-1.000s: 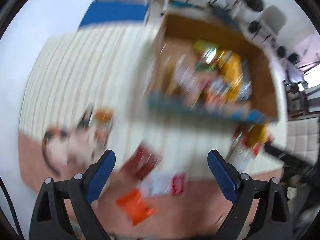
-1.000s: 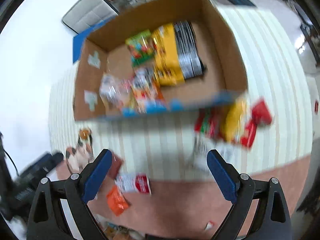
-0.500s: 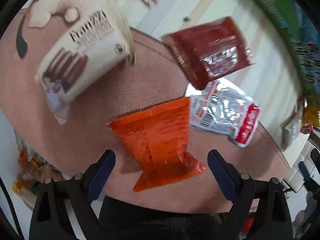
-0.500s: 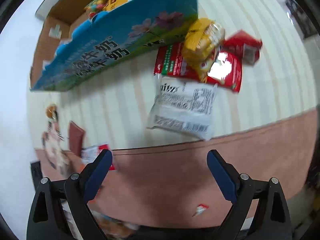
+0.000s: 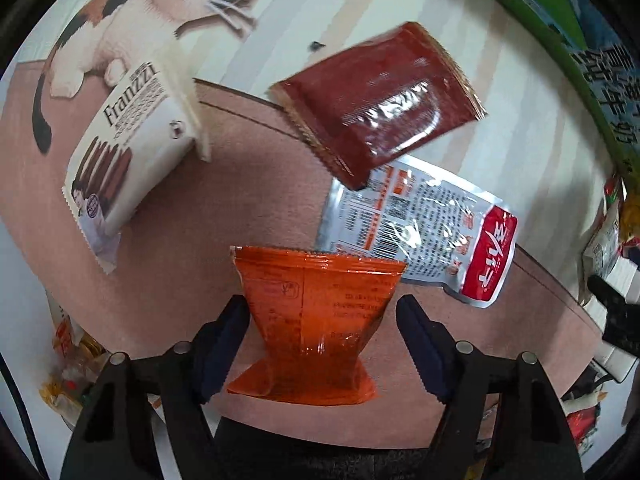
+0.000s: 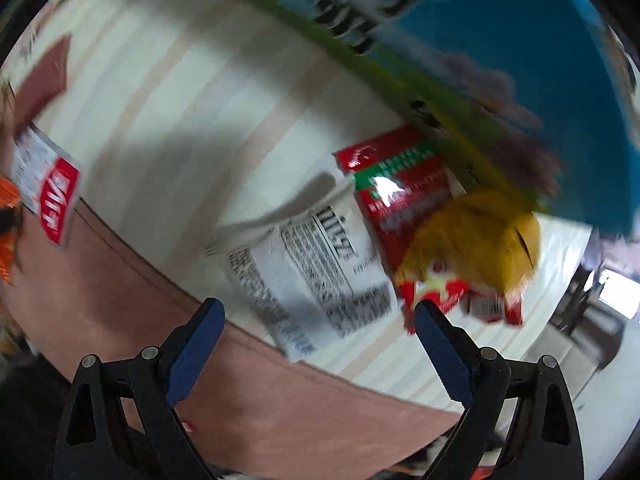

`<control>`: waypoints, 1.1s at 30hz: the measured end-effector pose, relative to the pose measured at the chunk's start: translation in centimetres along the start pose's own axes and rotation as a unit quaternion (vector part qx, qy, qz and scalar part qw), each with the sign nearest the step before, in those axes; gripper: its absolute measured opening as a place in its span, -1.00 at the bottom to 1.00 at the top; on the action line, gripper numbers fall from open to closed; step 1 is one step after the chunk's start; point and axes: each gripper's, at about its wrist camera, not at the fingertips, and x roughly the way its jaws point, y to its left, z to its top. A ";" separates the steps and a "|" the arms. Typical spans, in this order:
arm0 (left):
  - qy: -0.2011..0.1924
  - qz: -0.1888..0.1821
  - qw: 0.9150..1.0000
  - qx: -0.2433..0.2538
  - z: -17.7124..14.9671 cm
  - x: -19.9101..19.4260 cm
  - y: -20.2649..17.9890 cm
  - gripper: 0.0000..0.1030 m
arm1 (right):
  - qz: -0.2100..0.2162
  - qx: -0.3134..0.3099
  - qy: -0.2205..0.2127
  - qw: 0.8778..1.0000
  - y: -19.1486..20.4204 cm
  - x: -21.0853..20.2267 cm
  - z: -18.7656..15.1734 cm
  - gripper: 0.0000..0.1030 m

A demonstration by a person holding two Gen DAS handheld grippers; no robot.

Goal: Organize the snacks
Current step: 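Grasp the orange chip bag with left tool while right tool grasps white Lilz bag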

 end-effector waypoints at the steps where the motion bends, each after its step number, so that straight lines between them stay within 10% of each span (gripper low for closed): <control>1: -0.001 0.001 1.000 0.002 -0.1 0.0 -0.3 0.44 | -0.006 -0.003 0.004 1.000 0.1 0.5 0.3 0.89; 5: -0.004 0.005 1.000 0.008 -0.7 -0.1 -1.8 0.44 | 0.028 0.020 0.018 0.999 -0.3 1.7 0.5 0.54; 14: 0.001 -0.003 1.000 0.004 -2.7 0.3 -1.2 0.45 | 0.135 0.142 0.039 0.980 -2.0 3.1 -3.2 0.46; 22: 0.005 -0.004 1.000 0.006 -4.0 1.6 -1.2 0.45 | 0.348 0.283 0.068 0.891 -4.0 6.0 -7.4 0.65; 27: -0.002 0.007 1.000 0.018 -4.0 2.7 -1.3 0.45 | 0.276 0.267 0.024 0.923 -6.4 3.8 -6.8 0.75; 33: -0.018 0.014 0.999 0.038 -4.8 2.9 -2.9 0.05 | 0.271 0.261 0.034 0.926 -5.0 3.6 -4.3 0.75</control>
